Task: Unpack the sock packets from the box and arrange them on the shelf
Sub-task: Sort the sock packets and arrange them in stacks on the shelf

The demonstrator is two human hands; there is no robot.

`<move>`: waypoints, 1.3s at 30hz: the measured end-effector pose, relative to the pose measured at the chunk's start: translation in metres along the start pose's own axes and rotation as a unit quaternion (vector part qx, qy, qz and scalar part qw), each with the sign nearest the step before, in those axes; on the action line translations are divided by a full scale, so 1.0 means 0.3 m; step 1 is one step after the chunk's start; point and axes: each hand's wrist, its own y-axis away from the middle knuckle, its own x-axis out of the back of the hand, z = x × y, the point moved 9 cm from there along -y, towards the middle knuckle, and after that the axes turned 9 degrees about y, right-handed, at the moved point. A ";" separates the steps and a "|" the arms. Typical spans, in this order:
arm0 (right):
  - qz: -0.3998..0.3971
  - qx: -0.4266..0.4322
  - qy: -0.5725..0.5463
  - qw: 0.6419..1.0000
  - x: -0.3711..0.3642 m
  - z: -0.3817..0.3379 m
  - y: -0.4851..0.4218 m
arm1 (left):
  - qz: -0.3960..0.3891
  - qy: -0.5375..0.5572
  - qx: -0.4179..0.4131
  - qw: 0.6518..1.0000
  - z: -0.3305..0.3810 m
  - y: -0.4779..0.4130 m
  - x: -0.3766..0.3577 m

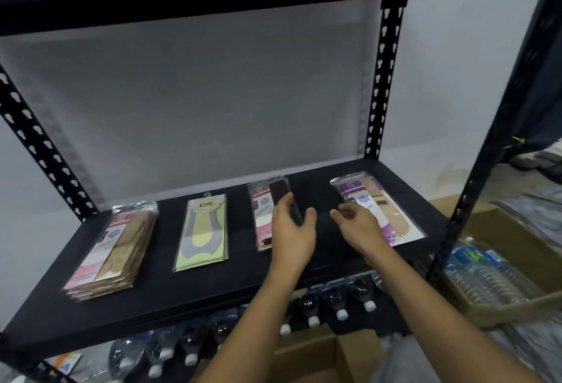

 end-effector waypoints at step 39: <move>0.043 -0.061 0.122 0.990 0.323 0.386 -0.205 | -0.149 -0.033 0.111 0.982 -0.256 -0.046 -0.567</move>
